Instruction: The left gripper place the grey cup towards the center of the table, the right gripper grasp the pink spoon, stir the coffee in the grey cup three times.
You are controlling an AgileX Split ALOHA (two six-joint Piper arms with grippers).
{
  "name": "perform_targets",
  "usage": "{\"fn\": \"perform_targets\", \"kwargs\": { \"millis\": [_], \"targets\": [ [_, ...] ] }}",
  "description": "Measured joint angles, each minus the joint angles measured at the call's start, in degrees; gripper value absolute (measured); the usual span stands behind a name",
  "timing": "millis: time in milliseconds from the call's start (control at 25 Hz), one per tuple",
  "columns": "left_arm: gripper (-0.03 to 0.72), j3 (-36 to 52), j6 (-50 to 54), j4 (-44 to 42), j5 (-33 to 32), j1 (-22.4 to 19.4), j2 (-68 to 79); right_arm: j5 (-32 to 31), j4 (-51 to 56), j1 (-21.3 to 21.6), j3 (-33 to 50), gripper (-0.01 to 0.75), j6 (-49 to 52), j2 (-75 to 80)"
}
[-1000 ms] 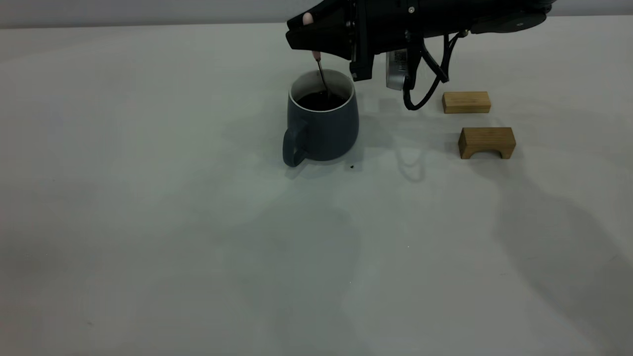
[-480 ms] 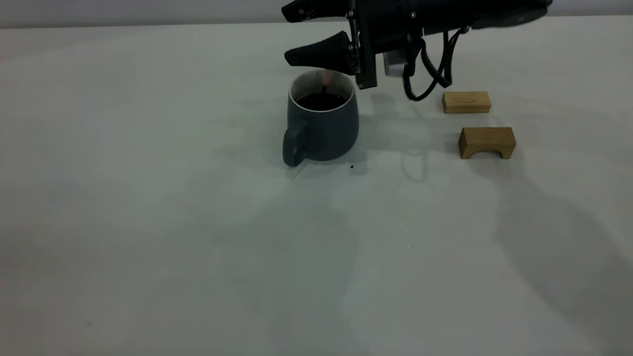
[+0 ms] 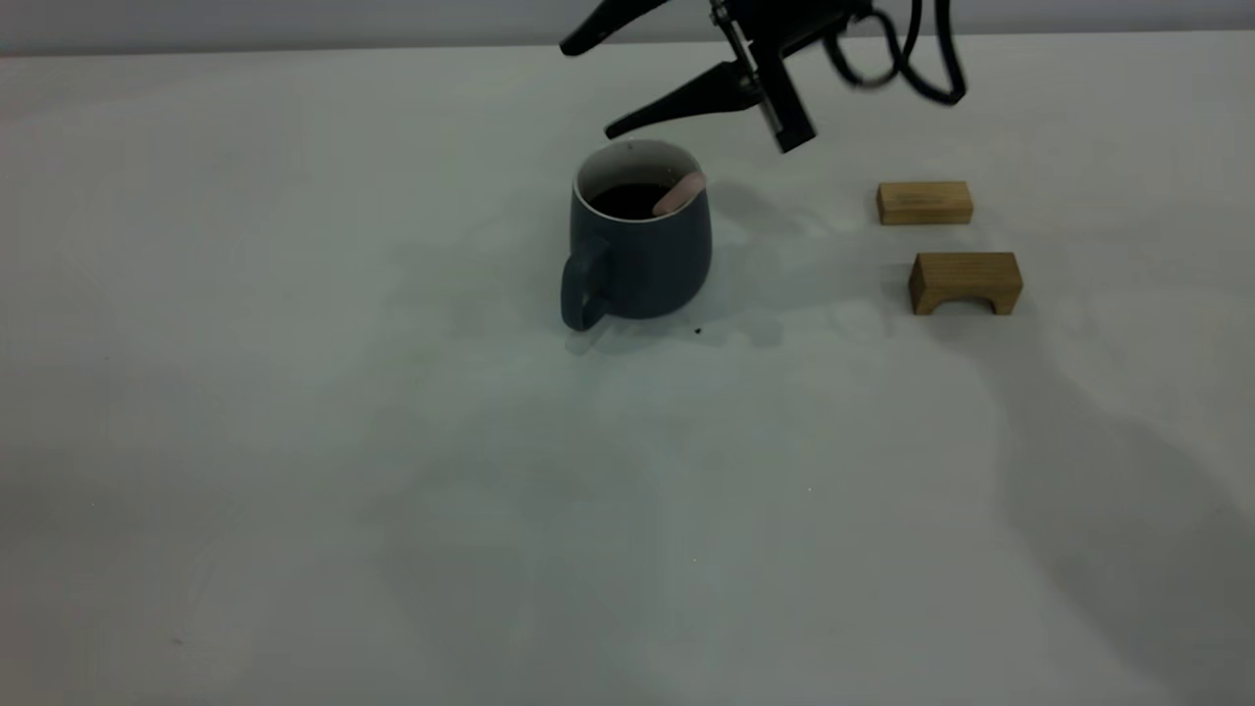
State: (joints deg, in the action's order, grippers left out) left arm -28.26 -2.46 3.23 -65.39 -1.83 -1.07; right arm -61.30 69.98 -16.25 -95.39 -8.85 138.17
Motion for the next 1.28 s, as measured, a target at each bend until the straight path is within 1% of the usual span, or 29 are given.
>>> {"fn": "perform_targets", "kwargs": {
  "millis": [200,320,400,520,640,800,920,1080,1280],
  "targets": [
    [0.528,0.0,0.0,0.0,0.0,0.0,0.0,1.76,-23.66,-2.88,0.0,0.41,-17.59,-9.11],
    [0.528,0.0,0.0,0.0,0.0,0.0,0.0,1.5,-35.57,-4.2,0.0,0.38,-21.83,-15.76],
    [0.528,0.0,0.0,0.0,0.0,0.0,0.0,1.2,-42.19,-4.51,0.0,0.359,-19.54,-20.43],
    [0.528,0.0,0.0,0.0,0.0,0.0,0.0,-1.13,-52.47,-4.27,0.0,0.331,-10.61,-27.08],
    [0.528,0.0,0.0,0.0,0.0,0.0,0.0,-7.07,-63.05,-3.09,0.0,0.301,-0.44,-32.3],
    [0.528,0.0,0.0,0.0,0.0,0.0,0.0,-8.91,-71.78,-0.83,1.12,0.26,8.37,-37.91],
    [0.528,0.0,0.0,0.0,0.0,0.0,0.0,-9.17,-75.25,-0.03,1.18,0.237,10.04,-42.37],
    [0.528,0.0,0.0,0.0,0.0,0.0,0.0,-9.46,-80.18,0.09,2.42,0.234,10.25,-50.04],
    [0.528,0.0,0.0,0.0,0.0,0.0,0.0,-9.6,-82.22,0.09,10.11,0.234,10.49,-63.68]
  ]
}}
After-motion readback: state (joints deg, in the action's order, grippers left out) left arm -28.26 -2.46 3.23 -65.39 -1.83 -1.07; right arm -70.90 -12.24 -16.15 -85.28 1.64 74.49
